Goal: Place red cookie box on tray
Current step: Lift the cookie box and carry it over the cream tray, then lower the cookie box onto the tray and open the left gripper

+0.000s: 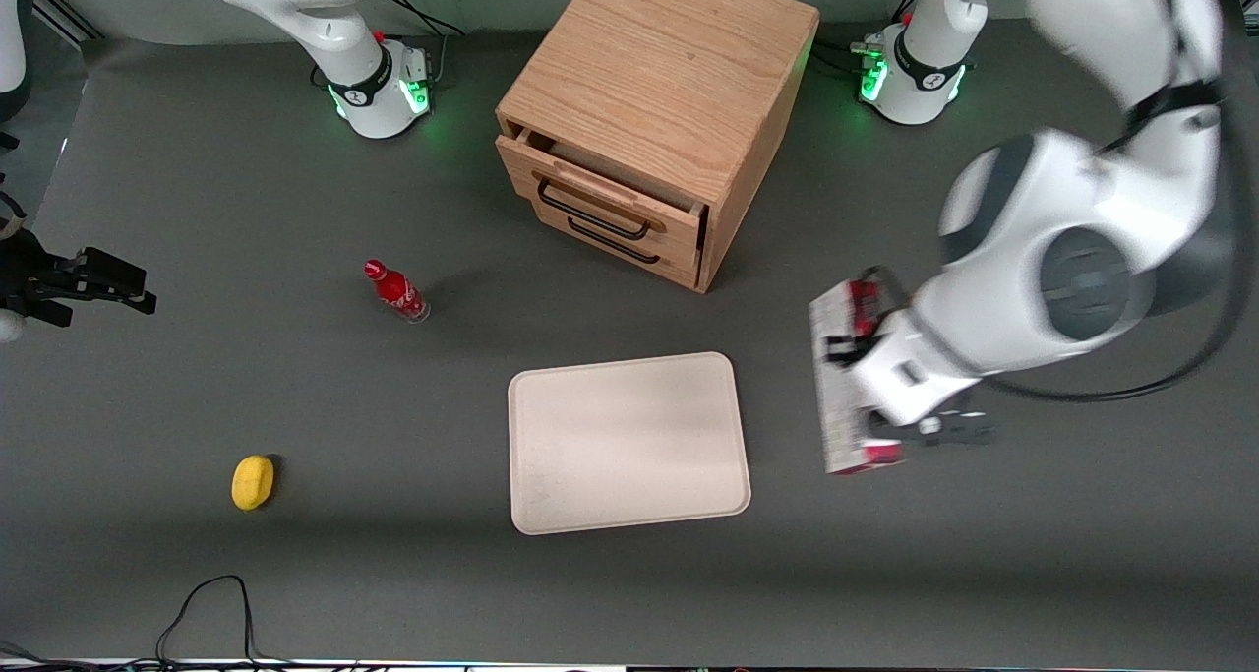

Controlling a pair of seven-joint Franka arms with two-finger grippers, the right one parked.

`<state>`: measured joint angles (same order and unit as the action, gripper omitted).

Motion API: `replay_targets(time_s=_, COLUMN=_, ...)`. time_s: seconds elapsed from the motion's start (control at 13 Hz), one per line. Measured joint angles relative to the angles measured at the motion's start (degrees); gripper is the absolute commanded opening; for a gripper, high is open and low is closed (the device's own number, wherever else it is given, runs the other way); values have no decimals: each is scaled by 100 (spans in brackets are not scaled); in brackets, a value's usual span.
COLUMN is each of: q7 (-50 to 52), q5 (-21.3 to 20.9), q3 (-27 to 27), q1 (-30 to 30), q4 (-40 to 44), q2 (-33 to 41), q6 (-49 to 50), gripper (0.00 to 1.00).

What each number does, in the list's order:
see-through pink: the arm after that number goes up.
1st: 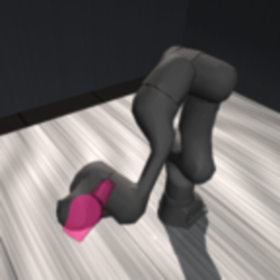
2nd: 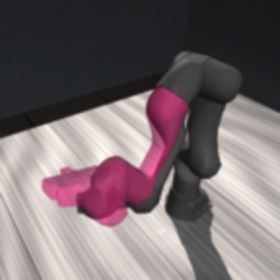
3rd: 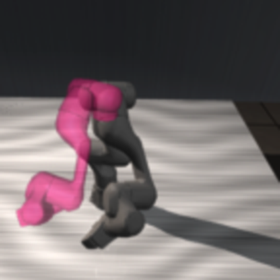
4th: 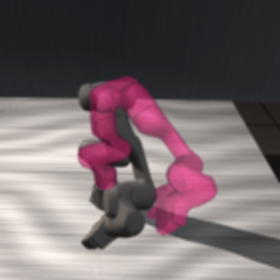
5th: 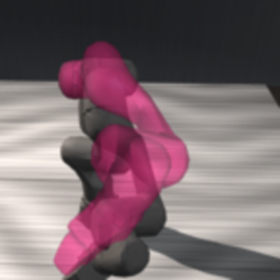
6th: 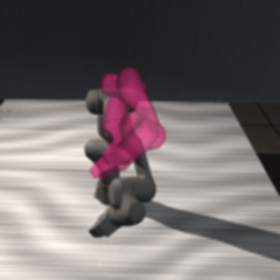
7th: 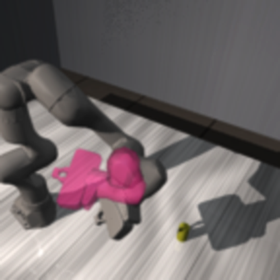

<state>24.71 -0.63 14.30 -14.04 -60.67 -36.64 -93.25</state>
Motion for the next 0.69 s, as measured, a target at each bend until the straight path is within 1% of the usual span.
replay_targets(time_s=0.15, q7=651, q5=-246, q3=-55, q1=-540, q4=151, q2=-641, q6=-586, gripper=0)
replay_targets(time_s=0.31, q7=835, q5=-297, q3=-211, q1=-862, q4=262, q2=-1110, q6=-1020, gripper=0)
replay_targets(time_s=0.69, q7=859, q5=-318, q3=-428, q1=-1034, q4=349, q2=-1687, q6=-1618, gripper=0)
